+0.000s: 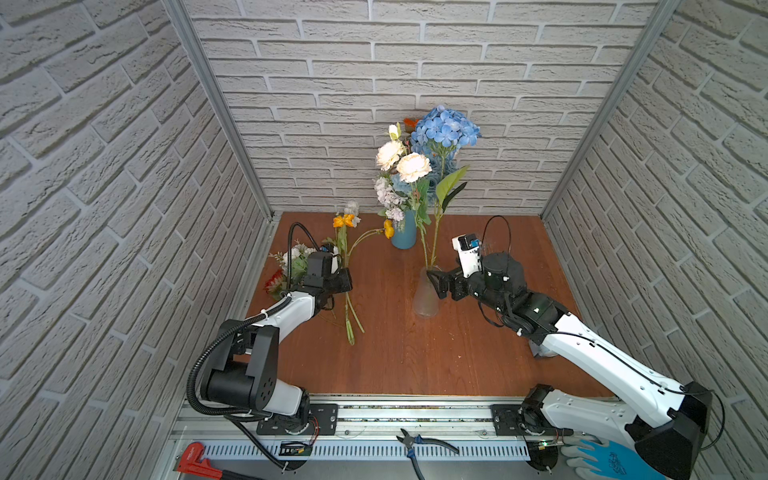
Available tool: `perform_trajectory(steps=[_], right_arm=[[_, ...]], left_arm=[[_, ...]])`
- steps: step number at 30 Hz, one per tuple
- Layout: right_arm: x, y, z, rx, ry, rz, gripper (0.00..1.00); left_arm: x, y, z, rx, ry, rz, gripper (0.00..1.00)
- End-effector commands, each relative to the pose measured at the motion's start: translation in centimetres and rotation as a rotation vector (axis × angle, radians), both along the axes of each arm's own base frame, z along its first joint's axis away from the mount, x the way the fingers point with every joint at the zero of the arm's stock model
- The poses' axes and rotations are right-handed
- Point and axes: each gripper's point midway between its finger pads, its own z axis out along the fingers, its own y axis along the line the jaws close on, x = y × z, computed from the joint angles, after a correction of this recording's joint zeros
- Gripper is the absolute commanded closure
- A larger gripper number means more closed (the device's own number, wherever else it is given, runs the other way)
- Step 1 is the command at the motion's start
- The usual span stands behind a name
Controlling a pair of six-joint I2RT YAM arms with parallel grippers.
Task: Arrange the flowers into the vase
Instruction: 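Lift the orange poppy upright with the left gripper while the right gripper reaches toward it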
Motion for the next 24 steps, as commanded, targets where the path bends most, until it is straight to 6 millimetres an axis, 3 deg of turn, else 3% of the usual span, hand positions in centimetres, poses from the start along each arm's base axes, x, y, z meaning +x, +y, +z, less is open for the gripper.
perform_trajectory(steps=[1,7,12,19,24], right_arm=[[-0.6,1.5,1.7,0.090,-0.031,0.064,0.00],[-1.3,2.9,2.0,0.140,-0.027,0.135,0.00],[-2.1,5.2,2.8,0.197,-0.067,0.249,0.01],[-2.5,8.6,3.3,0.236,-0.036,0.336,0.16],[-3.1,10.7,6.1,0.258,-0.104,0.383,0.15]], left_arm=[[0.6,-1.6,2.7,-0.033,-0.126,-0.065,1.00],[-0.4,-2.9,6.2,-0.080,-0.251,-0.119,1.00],[-1.3,-2.1,10.2,-0.087,-0.341,-0.077,1.00],[-3.7,-2.0,16.8,-0.116,-0.501,-0.083,1.00],[-6.2,-2.5,21.3,-0.109,-0.630,-0.124,1.00]])
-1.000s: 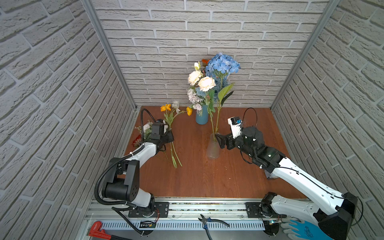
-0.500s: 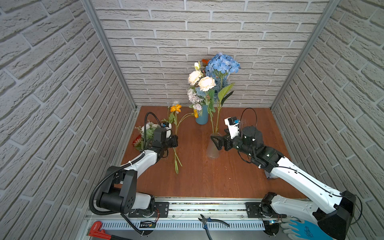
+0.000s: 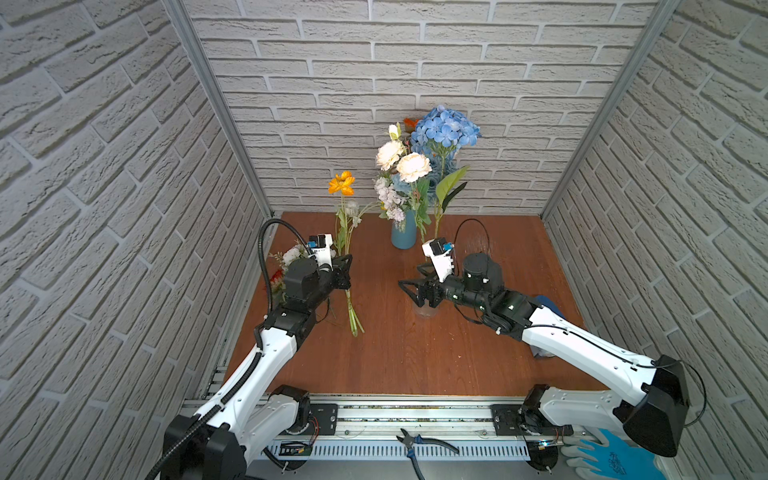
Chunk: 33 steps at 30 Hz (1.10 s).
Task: Arrange the flowers into the vase
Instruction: 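Lift the orange poppy upright with the left gripper while the right gripper reaches toward it, then close the right gripper on the poppy stem above the left gripper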
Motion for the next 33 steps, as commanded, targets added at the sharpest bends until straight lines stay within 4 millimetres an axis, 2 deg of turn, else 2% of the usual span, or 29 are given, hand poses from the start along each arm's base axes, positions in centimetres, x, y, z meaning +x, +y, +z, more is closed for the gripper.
perform_trajectory(steps=[1,5,9,12,16,20,24,31,33], right_arm=[[-0.6,1.5,6.0,0.120,-0.132,0.041,0.16],[-0.3,2.1,8.7,0.172,-0.179,0.047,0.16],[0.1,3.3,10.1,0.206,-0.188,0.076,0.16],[-0.1,4.5,10.2,0.225,-0.179,0.121,0.18],[-0.5,6.2,8.5,0.194,-0.155,0.172,0.22],[-1.2,7.6,7.7,0.162,-0.157,0.214,0.24],[-1.9,8.4,8.1,0.164,-0.183,0.244,0.24],[-1.3,9.2,8.6,0.182,-0.204,0.241,0.27],[-0.9,9.5,8.6,0.186,-0.207,0.238,0.35]], left_arm=[[-1.5,-0.2,4.9,0.001,-0.145,-0.013,1.00],[-3.5,-0.2,7.9,-0.020,-0.239,-0.008,1.00],[-5.3,0.4,10.3,-0.052,-0.317,0.044,1.00],[-6.1,0.7,11.4,-0.074,-0.343,0.055,1.00],[-6.8,-0.1,12.6,-0.106,-0.357,0.006,1.00],[-7.9,-2.0,14.7,-0.157,-0.401,-0.106,1.00],[-9.0,-3.8,16.3,-0.197,-0.445,-0.205,1.00],[-10.5,-5.4,16.7,-0.204,-0.488,-0.270,1.00],[-10.7,-5.7,16.7,-0.204,-0.493,-0.284,1.00]])
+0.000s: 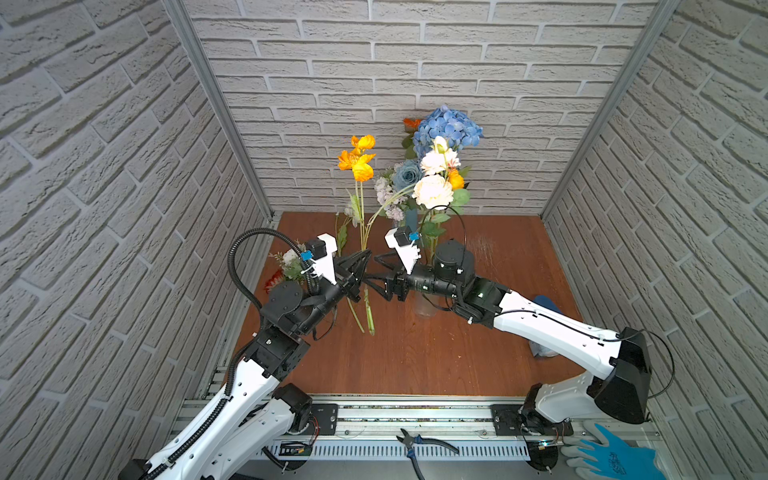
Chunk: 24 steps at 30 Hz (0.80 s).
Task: Arrange the flowers into the vase
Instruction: 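Close the right gripper on the poppy stem above the left gripper, then carry the poppy toward the glass vase with the right gripper while the left withdraws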
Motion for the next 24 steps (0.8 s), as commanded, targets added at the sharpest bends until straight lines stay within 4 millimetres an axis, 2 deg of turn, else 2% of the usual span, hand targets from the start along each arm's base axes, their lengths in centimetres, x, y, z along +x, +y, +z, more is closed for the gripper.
perform_trajectory(steps=[1,5,6,8,9,10,12,13,14,15,19,24], right_arm=[[0.3,0.9,1.9,0.055,-0.056,0.007,0.41],[0.7,1.4,1.3,0.053,-0.045,0.009,0.46],[0.7,1.5,1.3,0.062,-0.042,0.016,0.52],[0.6,1.7,1.5,0.078,-0.041,0.024,0.72],[0.6,1.7,1.7,0.084,-0.041,0.027,0.86],[0.6,1.7,1.8,0.087,-0.041,0.027,0.94],[0.6,1.7,1.9,0.089,-0.046,0.029,0.94],[0.6,1.8,2.0,0.088,-0.049,0.030,0.94],[0.6,1.8,2.1,0.084,-0.053,0.031,0.94],[0.7,1.9,1.9,0.072,-0.055,0.032,0.94],[1.0,2.4,1.5,0.005,-0.080,0.036,0.94],[1.5,2.5,1.2,-0.071,-0.131,0.018,0.94]], left_arm=[[-1.4,-0.1,3.0,-0.044,-0.112,-0.031,1.00],[-1.5,-0.2,2.8,-0.039,-0.114,-0.027,1.00],[-1.5,-0.2,2.7,-0.037,-0.111,-0.027,1.00],[-1.4,-0.2,2.5,-0.035,-0.107,-0.024,1.00],[-1.3,-0.1,2.4,-0.032,-0.102,-0.016,1.00],[-1.2,-0.1,2.2,-0.029,-0.098,-0.007,1.00],[-0.9,0.1,1.8,-0.022,-0.086,0.014,0.97],[-0.6,0.5,1.6,-0.021,-0.077,0.036,0.72],[-0.3,0.8,1.3,-0.019,-0.064,0.063,0.11],[0.1,1.4,0.8,-0.017,-0.046,0.102,0.02],[1.4,5.0,-1.0,-0.027,0.030,0.309,0.02],[1.5,8.6,-2.8,-0.063,0.074,0.476,0.02]])
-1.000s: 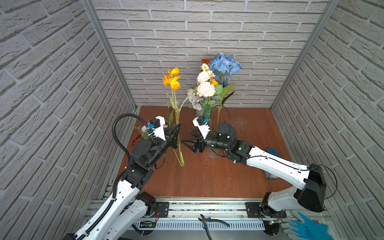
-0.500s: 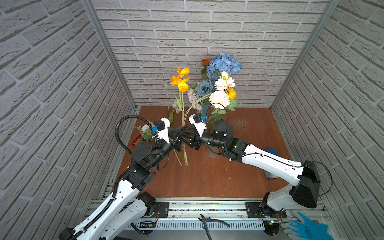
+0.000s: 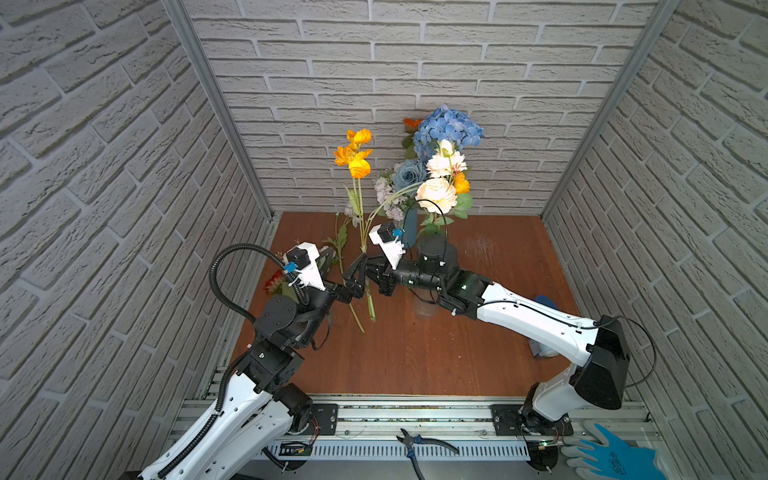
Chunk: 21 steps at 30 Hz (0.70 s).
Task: Arrange the flowers into the vase
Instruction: 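Carry the poppy toward the glass vase with the right gripper while the left withdraws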
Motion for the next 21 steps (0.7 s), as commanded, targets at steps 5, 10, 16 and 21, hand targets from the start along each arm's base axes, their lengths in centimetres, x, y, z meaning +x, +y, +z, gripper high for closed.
perform_trajectory(steps=[5,10,16,21], right_arm=[[0.8,0.3,1.6,-0.106,-0.145,-0.023,0.94],[0.7,0.5,3.3,-0.127,-0.209,-0.020,0.94],[-0.3,-0.8,7.4,-0.098,-0.317,-0.030,0.94],[-0.9,-2.4,8.8,-0.088,-0.368,-0.061,0.94]], left_arm=[[1.4,6.3,-3.8,-0.073,0.138,0.331,0.02],[2.2,7.5,-5.5,-0.089,0.192,0.376,0.02],[3.5,7.3,-7.0,-0.094,0.245,0.365,0.02],[4.8,6.0,-7.8,-0.086,0.283,0.314,0.02]])
